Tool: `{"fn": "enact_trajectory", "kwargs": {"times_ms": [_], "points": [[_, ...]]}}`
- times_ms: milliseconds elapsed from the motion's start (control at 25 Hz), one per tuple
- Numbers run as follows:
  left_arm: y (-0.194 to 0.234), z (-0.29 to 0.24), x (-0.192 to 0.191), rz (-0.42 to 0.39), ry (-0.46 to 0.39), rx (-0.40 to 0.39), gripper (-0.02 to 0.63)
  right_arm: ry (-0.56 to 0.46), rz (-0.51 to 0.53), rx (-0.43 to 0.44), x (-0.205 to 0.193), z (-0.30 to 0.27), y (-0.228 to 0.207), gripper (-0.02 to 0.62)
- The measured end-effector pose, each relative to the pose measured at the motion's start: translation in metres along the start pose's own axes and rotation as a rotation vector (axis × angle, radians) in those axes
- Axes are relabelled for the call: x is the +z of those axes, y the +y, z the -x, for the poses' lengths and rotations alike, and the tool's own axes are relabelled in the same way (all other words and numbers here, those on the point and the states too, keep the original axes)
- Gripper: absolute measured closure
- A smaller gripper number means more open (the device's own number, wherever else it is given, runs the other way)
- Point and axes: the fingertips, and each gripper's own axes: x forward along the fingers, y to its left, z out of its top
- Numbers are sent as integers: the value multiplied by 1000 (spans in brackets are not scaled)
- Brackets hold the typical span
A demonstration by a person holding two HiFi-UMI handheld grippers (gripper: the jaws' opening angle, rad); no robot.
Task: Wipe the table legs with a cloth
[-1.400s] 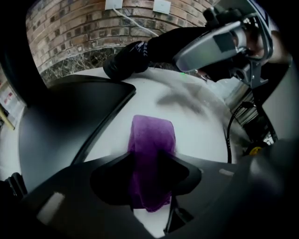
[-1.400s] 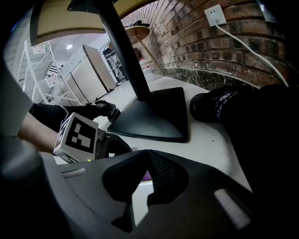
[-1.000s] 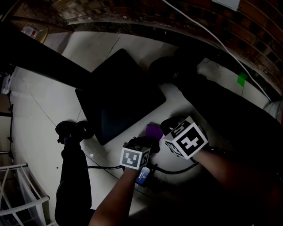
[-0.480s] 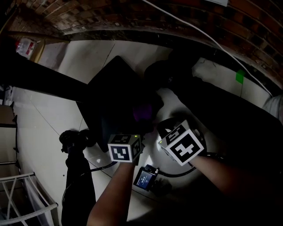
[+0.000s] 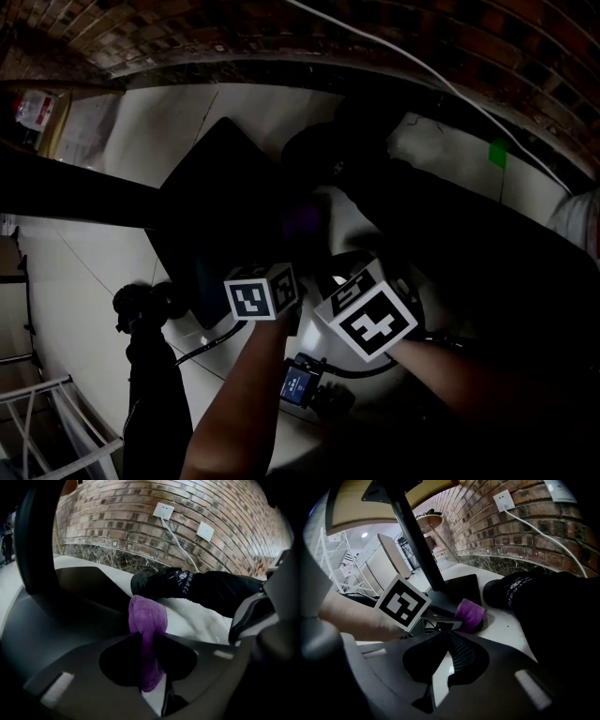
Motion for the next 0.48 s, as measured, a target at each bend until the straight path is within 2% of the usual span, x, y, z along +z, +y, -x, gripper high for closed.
{"fn": "enact_trajectory", "kwargs": {"times_ms": [240,480], "points": [[4,0,1,-8,12,74,515,-1,-6,5,0,0,-1,594],[47,23,17,-9,-8,211,515,0,9,2,-1,0,0,594]]}}
